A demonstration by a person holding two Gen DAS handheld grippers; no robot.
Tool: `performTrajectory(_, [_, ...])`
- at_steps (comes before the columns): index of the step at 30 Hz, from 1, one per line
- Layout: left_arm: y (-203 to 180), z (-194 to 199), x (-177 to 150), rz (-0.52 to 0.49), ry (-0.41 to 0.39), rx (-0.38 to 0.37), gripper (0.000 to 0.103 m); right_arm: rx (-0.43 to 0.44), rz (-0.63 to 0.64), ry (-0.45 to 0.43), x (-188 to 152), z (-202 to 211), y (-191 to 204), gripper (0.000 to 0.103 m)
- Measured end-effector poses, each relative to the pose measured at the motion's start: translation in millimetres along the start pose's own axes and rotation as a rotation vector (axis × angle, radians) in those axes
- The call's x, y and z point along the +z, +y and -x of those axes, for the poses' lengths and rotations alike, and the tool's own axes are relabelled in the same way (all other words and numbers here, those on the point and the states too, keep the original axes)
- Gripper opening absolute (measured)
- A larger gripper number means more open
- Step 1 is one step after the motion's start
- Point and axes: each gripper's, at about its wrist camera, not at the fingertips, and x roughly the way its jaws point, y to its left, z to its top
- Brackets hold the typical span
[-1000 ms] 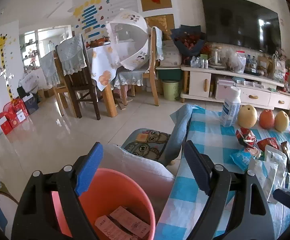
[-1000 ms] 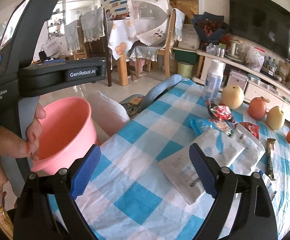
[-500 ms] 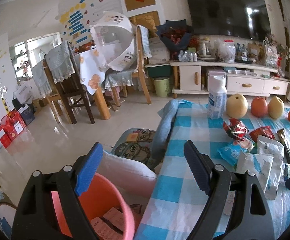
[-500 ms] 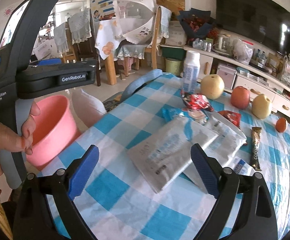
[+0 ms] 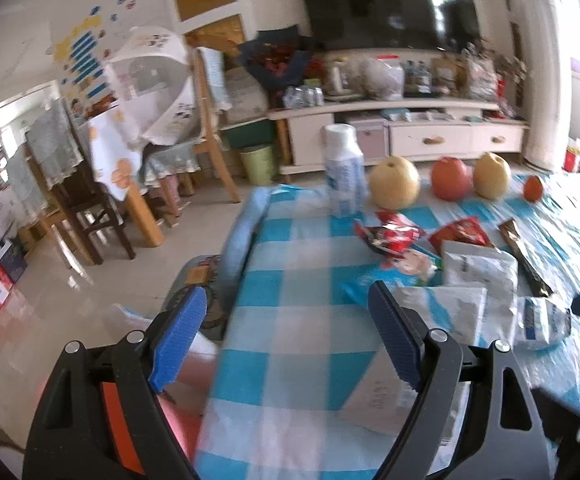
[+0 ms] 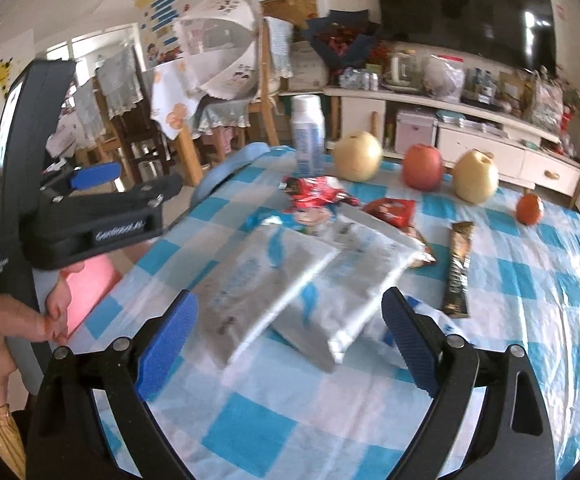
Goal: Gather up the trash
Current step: 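Move both tools back over the table toward the white wipe packets, then grasp the white feather-print wipes packet with the left tool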
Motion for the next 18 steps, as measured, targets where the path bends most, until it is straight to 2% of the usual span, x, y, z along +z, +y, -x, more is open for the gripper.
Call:
performTrajectory(3, [-17.9,-4.6,-0.7,-0.033,0.012,-0.055,0.084,-0.022,-0.029,0.008,-1.1,2.0,-19.6,0.092])
performTrajectory(5, [-30.2,-6.9,-2.8,-0.045,0.023,-0.137,0.084,-0.029,-0.041,0.013,-1.7,2.7,-29.7,0.092])
performTrajectory(8, [-46.5,-11.3,-9.0,-0.09,0.046,-0.217,0.084,-0.048,-0.058,0.021,-2.3,4.1,-49.6,0.092])
performTrajectory(12, [-68.7,-21.0,-20.1,-0.181,0.084,-0.235,0.084,-0.054,-0.09,0.038,-3.6,3.7,-72.0,0.092])
performTrajectory(18, [-82.0,-34.1,-30.8,-0.244,0.138,-0.232,0.084,-0.053,-0.076,0.085,-8.2,-6.4,-87.4,0.092])
